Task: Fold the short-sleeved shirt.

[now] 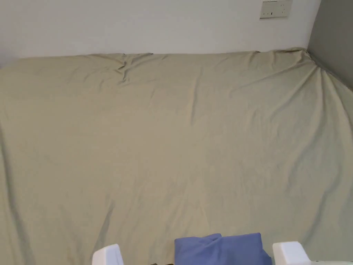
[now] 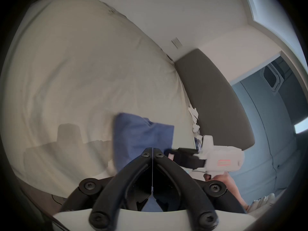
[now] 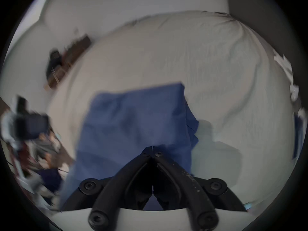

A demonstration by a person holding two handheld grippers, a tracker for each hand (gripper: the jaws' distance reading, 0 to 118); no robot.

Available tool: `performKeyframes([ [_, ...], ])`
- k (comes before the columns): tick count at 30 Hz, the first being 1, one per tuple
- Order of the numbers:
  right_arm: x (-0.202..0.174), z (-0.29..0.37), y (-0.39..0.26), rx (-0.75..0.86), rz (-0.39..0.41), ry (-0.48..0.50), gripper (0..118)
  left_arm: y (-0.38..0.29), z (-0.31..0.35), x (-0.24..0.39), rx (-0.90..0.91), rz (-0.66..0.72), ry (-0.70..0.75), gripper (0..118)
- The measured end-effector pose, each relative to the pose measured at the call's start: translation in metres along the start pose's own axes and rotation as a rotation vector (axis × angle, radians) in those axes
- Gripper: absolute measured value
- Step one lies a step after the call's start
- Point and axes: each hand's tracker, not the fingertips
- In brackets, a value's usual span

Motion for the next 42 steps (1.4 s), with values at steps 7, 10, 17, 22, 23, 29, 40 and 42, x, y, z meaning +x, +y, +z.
performKeyframes([
  [7, 0.000, -0.018, -0.004, 0.011, 0.057, -0.036, 1, 0.000, -0.010, -0.022, -0.044, 0.034, 0.046, 0],
  [10, -0.003, -0.020, -0.002, 0.007, 0.108, -0.057, 1, -0.005, -0.030, -0.025, -0.094, 0.047, 0.035, 1],
  [17, 0.003, -0.020, -0.004, 0.010, 0.078, -0.040, 1, -0.013, -0.077, -0.025, -0.238, 0.077, -0.059, 113],
  [22, 0.004, -0.020, -0.005, 0.009, 0.071, -0.034, 1, -0.014, -0.100, -0.034, -0.261, 0.097, -0.031, 115],
  [23, 0.004, -0.020, -0.005, 0.010, 0.068, -0.032, 1, -0.013, -0.105, -0.033, -0.269, 0.096, -0.018, 111],
  [29, 0.003, -0.020, -0.008, 0.021, 0.063, -0.033, 1, -0.024, -0.109, -0.025, -0.267, -0.022, 0.044, 32],
  [40, 0.013, 0.024, -0.011, 0.152, -0.075, 0.047, 1, 0.003, -0.069, -0.041, -0.267, -0.026, 0.039, 28],
  [42, 0.023, 0.049, -0.009, 0.187, -0.081, 0.033, 1, 0.024, -0.045, -0.064, -0.240, -0.057, 0.137, 28],
])
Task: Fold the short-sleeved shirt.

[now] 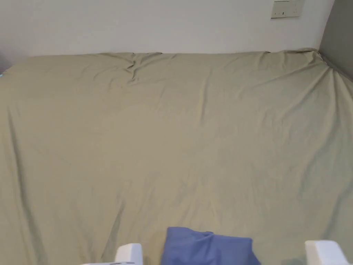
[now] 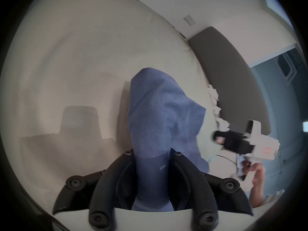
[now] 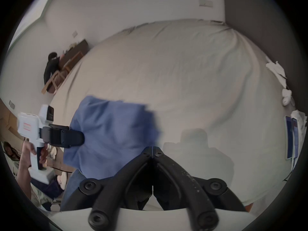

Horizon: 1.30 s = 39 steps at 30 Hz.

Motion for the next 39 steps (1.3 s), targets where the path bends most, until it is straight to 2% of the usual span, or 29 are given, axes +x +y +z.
performKeyframes([
  [6, 0.025, 0.066, 0.006, 0.138, -0.045, -0.107, 1, 0.032, 0.097, -0.109, 0.007, 0.134, 0.195, 27],
  [14, 0.028, 0.100, -0.002, 0.162, -0.051, -0.207, 1, 0.046, 0.204, -0.173, 0.053, 0.185, 0.599, 27],
  [16, 0.027, 0.100, -0.004, 0.156, -0.051, -0.211, 1, 0.044, 0.211, -0.189, 0.079, 0.220, 0.635, 27],
  [19, 0.024, 0.096, -0.005, 0.150, -0.062, -0.206, 1, 0.032, 0.207, -0.195, 0.112, 0.299, 0.569, 30],
  [20, 0.022, 0.095, -0.006, 0.151, -0.061, -0.206, 1, 0.028, 0.207, -0.195, 0.139, 0.302, 0.564, 41],
  [22, 0.022, 0.094, -0.004, 0.146, -0.058, -0.195, 1, 0.020, 0.212, -0.182, 0.232, 0.243, 0.620, 103],
  [23, 0.020, 0.095, -0.003, 0.151, -0.058, -0.193, 1, 0.022, 0.217, -0.183, 0.288, 0.232, 0.628, 118],
  [26, 0.016, 0.098, 0.000, 0.178, -0.043, -0.201, 1, 0.007, 0.233, -0.134, 0.495, 0.112, 0.458, 117],
  [28, 0.012, 0.102, 0.002, 0.223, -0.042, -0.211, 1, 0.002, 0.223, -0.094, 0.518, 0.035, 0.343, 118],
  [30, 0.009, 0.104, 0.005, 0.266, -0.048, -0.199, 1, -0.006, 0.204, -0.074, 0.506, -0.009, 0.303, 118],
  [32, 0.003, 0.110, 0.005, 0.343, -0.069, -0.191, 1, -0.012, 0.178, -0.037, 0.508, -0.051, 0.388, 118],
  [33, 0.003, 0.113, 0.005, 0.357, -0.062, -0.183, 1, -0.017, 0.170, -0.026, 0.528, -0.088, 0.388, 104],
  [34, 0.000, 0.117, 0.007, 0.374, -0.057, -0.188, 1, -0.022, 0.164, -0.014, 0.558, -0.119, 0.383, 70],
  [35, -0.003, 0.122, 0.008, 0.392, -0.056, -0.189, 1, -0.017, 0.157, -0.007, 0.549, -0.120, 0.365, 17],
  [36, -0.005, 0.127, 0.008, 0.426, -0.050, -0.186, 1, -0.016, 0.149, -0.001, 0.547, -0.114, 0.368, 2],
  [39, -0.015, 0.149, 0.010, 0.505, -0.020, -0.202, 1, -0.013, 0.148, 0.023, 0.595, -0.144, 0.375, 0],
])
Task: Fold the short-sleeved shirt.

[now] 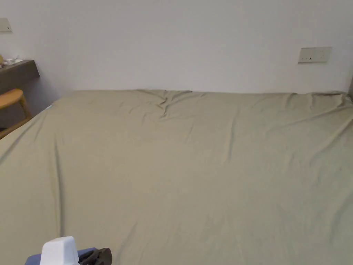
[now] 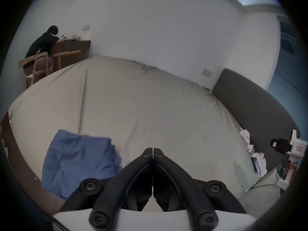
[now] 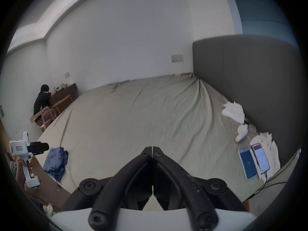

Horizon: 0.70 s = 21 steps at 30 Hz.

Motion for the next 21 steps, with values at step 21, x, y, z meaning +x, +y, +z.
performKeyframes([
  [21, -0.020, 0.194, 0.082, 0.633, 0.066, 0.038, 1, 0.120, 0.233, 0.114, 0.562, -0.213, 0.056, 0],
])
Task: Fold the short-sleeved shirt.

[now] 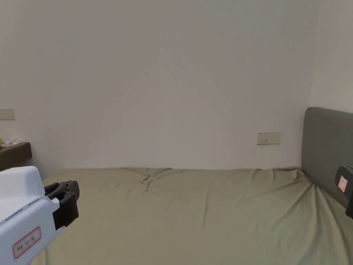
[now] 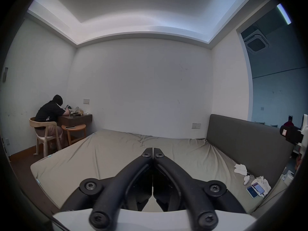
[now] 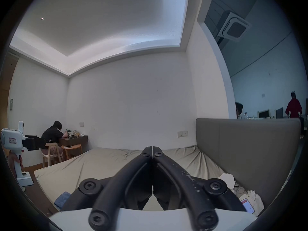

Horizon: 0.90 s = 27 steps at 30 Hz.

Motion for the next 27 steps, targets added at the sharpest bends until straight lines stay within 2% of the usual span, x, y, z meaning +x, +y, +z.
performKeyframes([
  [12, -0.020, 0.007, 0.006, 0.010, -0.015, 0.001, 1, 0.011, 0.011, 0.000, 0.003, 0.004, 0.016, 0],
  [27, -0.032, 0.005, 0.017, 0.007, 0.020, -0.010, 1, 0.017, 0.008, 0.010, 0.001, -0.016, 0.030, 0],
])
